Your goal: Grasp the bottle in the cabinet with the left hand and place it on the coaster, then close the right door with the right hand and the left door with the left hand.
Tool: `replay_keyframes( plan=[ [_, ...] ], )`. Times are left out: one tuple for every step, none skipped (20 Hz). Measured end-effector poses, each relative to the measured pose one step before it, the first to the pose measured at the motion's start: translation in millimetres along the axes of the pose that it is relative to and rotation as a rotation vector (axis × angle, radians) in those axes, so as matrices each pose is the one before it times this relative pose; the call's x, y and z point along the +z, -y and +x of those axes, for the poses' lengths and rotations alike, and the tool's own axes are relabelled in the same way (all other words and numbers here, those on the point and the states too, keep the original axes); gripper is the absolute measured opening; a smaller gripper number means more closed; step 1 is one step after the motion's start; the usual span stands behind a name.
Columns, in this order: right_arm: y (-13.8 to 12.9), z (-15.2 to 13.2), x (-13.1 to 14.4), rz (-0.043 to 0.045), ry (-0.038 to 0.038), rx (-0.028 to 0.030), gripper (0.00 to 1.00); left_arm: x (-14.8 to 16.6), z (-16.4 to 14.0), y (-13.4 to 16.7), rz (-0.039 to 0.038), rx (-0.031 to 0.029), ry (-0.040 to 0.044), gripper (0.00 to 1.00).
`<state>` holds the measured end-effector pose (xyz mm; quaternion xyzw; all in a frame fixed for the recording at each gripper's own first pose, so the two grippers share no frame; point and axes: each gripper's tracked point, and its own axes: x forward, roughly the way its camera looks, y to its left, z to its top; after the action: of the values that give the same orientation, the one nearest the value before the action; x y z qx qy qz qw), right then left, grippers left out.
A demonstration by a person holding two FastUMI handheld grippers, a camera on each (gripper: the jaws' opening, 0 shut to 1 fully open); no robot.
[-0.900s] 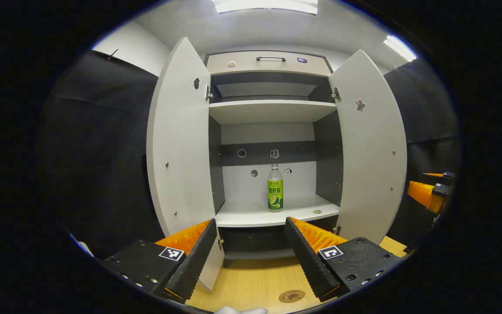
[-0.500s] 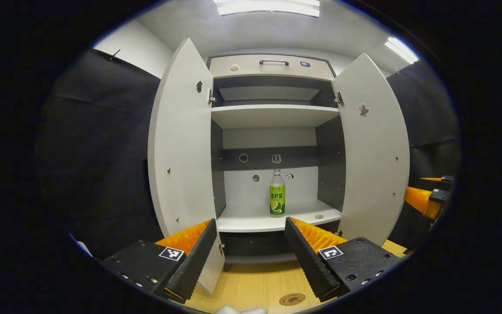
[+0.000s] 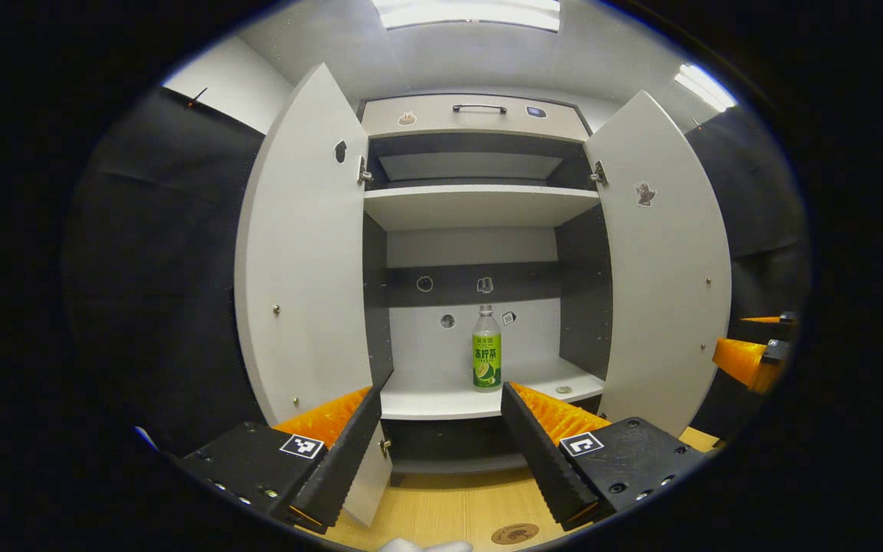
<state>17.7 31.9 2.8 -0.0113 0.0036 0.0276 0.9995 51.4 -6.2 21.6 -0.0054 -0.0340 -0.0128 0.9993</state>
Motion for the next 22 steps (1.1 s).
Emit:
replay_keyframes(
  plan=[
    [-0.07, 0.91, 1.94, -0.00020, -0.00060, -0.00184, 0.83, 4.74, 13.50, 4.22, -0.00004, -0.01040, 0.01387, 0.96],
    [-0.63, 0.09, 1.20, 0.00012, -0.00279, -0.00092, 0.83, 6.97, 15.47, 5.27, 0.00159, -0.01099, 0.02139, 0.96],
    [-1.03, 0.74, 1.15, -0.00205, -0.00370, 0.00020, 0.83, 6.80, 16.35, 5.14, -0.00004, -0.00914, 0.01960, 0.95],
    [-0.94, -0.23, -0.17, -0.00502, -0.00609, -0.00174, 0.83, 5.48, 17.99, 7.08, -0.00267, -0.01552, 0.02026, 0.96],
    [-1.45, 0.14, 0.59, -0.00592, -0.00402, -0.00115, 0.83, 6.36, 19.10, 7.38, -0.00435, -0.01491, 0.02241, 0.96],
    [-1.12, -0.13, 0.47, -0.00807, -0.00374, -0.00259, 0.83, 2.41, 18.68, 6.90, -0.01282, -0.01687, 0.00689, 0.95],
    [-1.48, -0.02, 1.30, -0.01155, -0.00427, -0.00340, 0.83, 1.78, 19.80, 8.43, -0.01869, -0.01862, 0.00551, 0.96],
    [-1.47, -0.47, 0.72, -0.01282, -0.00541, -0.00342, 0.83, 2.11, 17.32, 7.09, -0.01965, -0.01877, 0.01576, 0.96],
    [-2.25, -0.47, 1.03, -0.00533, -0.00453, 0.00219, 0.83, 0.77, 18.27, 5.88, -0.00893, -0.00806, 0.01606, 0.95],
    [-4.45, 0.35, 0.06, 0.00422, -0.00249, 0.00831, 0.83, -2.14, 18.27, 1.27, 0.00209, 0.00845, 0.00769, 0.95],
    [-3.66, 0.60, 0.10, 0.00466, -0.00873, 0.00590, 0.83, -3.69, 17.97, 0.00, -0.00074, 0.00919, 0.00829, 0.96],
    [-1.94, 0.09, -2.96, -0.00121, -0.01322, 0.00250, 0.83, -7.57, 16.89, 1.45, -0.00698, 0.00490, -0.00512, 0.96],
    [-1.07, 0.41, -1.14, -0.00418, -0.01222, 0.00148, 0.83, -9.65, 15.57, 0.78, -0.00414, 0.00364, -0.01132, 0.96],
    [-1.36, 0.25, -0.91, -0.00910, -0.00821, -0.00074, 0.83, -13.06, 14.15, -1.94, 0.00021, 0.01496, -0.01324, 0.96],
    [1.13, 0.69, 0.60, -0.01166, -0.00045, -0.00724, 0.83, -13.32, 13.77, -2.84, 0.00344, 0.01485, -0.02143, 0.96],
    [2.37, 0.72, -0.80, -0.01178, 0.00063, -0.00951, 0.83, -12.64, 11.80, -2.38, 0.00832, 0.01356, -0.01434, 0.96],
    [2.01, -0.25, -1.61, -0.00797, -0.00415, -0.00868, 0.83, -10.02, 11.23, -1.80, 0.00943, 0.01566, -0.01452, 0.95],
    [1.98, -0.54, -2.70, -0.00184, -0.00225, -0.00578, 0.83, -9.12, 9.44, -0.61, 0.00472, 0.01403, -0.01872, 0.96],
    [1.63, -0.33, -2.32, 0.00030, -0.00540, -0.00547, 0.83, -6.52, 9.54, 1.02, -0.00420, 0.00046, -0.00525, 0.96],
    [2.71, -0.62, -2.71, -0.00023, -0.00801, -0.00757, 0.83, -10.58, 7.83, 3.11, -0.00716, -0.00610, -0.02837, 0.96],
    [2.68, -1.10, -2.24, -0.00196, -0.00796, -0.00688, 0.83, -10.06, -0.45, 3.10, -0.00656, -0.01002, -0.02942, 0.96],
    [2.94, -0.96, -2.29, -0.00254, -0.00365, -0.00746, 0.83, -4.66, 1.62, 3.08, -0.00427, -0.00511, -0.00599, 0.96]
  ],
)
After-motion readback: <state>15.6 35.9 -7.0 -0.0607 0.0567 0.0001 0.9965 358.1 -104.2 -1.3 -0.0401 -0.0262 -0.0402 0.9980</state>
